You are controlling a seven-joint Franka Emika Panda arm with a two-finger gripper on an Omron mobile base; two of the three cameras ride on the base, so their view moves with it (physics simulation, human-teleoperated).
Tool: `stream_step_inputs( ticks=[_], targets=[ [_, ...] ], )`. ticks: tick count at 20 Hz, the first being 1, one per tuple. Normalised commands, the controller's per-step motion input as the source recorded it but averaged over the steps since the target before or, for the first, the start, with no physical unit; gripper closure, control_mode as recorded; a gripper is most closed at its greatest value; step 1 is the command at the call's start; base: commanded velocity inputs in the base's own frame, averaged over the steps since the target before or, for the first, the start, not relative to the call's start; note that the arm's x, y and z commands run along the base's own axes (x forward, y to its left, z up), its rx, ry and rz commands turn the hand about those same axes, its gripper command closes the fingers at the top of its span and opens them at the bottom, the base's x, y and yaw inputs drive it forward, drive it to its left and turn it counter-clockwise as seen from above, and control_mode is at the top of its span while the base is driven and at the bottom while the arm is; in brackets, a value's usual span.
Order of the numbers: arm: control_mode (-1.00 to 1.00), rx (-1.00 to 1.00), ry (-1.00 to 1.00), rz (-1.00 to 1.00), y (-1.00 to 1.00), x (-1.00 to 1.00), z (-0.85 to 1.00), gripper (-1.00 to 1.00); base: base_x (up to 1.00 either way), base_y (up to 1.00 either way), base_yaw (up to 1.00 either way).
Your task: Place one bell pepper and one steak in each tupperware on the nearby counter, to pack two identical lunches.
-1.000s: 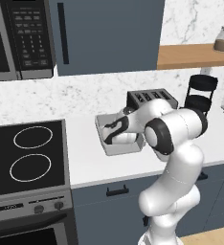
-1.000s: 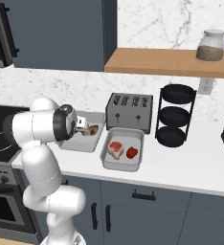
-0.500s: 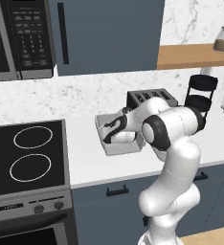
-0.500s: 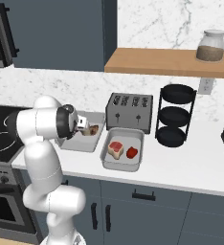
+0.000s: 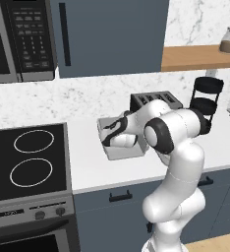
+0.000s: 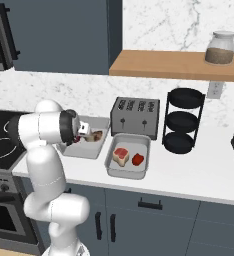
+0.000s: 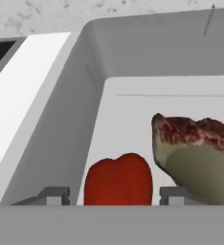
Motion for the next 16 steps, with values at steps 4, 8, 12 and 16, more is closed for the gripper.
stream_step_inputs(
  ticks=[4,8,12,16],
  targets=[
    [-1.0,0.0,-0.1,0.0,-0.03,-0.22,0.16,-1.0,0.0,0.0,0.0],
    [-1.0,-0.03,-0.14,0.0,-0.07,-0.49,0.45,-1.0,0.0,0.0,0.0],
    [-1.0,-0.03,-0.13,0.0,-0.13,-0.65,0.52,-1.0,0.0,0.0,0.0],
    [-1.0,0.0,-0.12,0.0,-0.29,-0.68,0.64,-1.0,0.0,0.0,0.0]
  ],
)
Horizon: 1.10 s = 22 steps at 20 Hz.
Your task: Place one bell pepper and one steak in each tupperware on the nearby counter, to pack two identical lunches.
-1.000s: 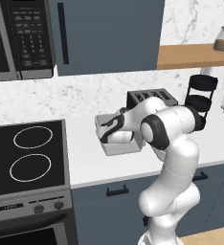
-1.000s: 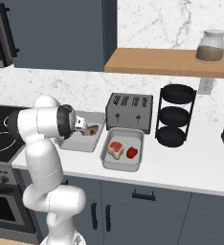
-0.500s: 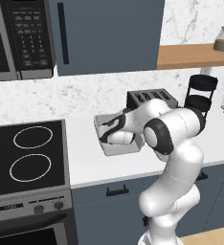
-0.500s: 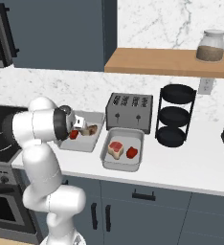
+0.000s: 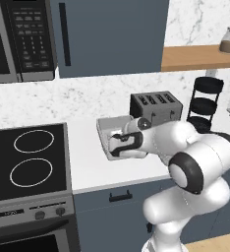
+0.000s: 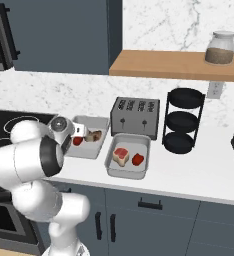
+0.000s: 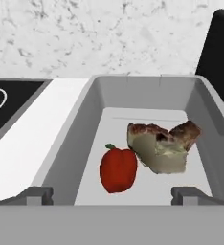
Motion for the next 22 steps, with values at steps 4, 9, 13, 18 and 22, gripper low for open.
stream_step_inputs(
  ticks=[4,9,13,18,22],
  targets=[
    [-1.0,0.0,-0.08,0.0,-0.28,-0.72,0.73,-1.0,0.0,0.0,0.0],
    [-1.0,0.0,-0.06,0.0,-0.18,-0.83,0.79,-1.0,0.0,0.0,0.0],
    [-1.0,0.0,-0.08,0.0,-0.04,-0.98,0.81,-1.0,0.0,0.0,0.0],
    [-1.0,0.0,-0.07,0.0,0.0,-0.96,0.85,-1.0,0.0,0.0,0.0],
    [-1.0,0.0,-0.03,-0.03,0.0,-0.84,0.75,-1.0,0.0,0.0,0.0]
  ],
)
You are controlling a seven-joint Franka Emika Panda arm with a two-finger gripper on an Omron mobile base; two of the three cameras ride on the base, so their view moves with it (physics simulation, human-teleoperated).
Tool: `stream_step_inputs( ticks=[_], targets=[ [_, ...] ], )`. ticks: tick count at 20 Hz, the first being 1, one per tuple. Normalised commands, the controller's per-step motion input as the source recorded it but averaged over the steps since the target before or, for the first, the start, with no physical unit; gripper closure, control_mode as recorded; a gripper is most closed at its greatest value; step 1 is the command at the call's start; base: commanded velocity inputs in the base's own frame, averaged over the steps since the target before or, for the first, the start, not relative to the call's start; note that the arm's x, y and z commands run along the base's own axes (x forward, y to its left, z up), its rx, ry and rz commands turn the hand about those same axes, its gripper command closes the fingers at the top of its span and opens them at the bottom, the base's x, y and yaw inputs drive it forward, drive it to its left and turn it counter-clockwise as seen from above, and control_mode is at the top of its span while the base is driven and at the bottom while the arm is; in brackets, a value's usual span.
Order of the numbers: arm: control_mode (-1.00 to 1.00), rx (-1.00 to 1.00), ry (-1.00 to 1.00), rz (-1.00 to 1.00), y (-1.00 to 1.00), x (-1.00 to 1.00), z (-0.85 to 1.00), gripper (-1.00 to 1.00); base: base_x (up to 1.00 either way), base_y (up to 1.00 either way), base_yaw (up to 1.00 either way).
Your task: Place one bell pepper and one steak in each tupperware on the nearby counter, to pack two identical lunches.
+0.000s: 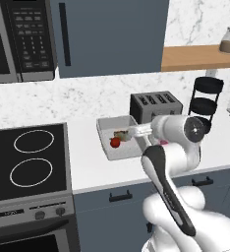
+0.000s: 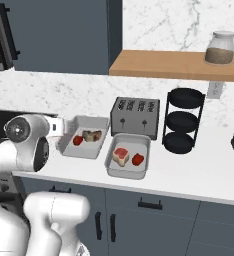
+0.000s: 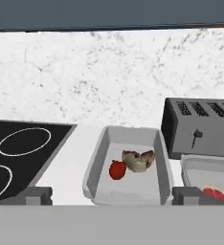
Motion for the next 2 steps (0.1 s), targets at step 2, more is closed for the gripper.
stream_step_inputs(
  ticks=[2],
  targets=[
    [-1.0,0.0,0.0,-0.06,-0.01,-0.73,0.7,-1.0,0.0,0.0,0.0]
  ],
)
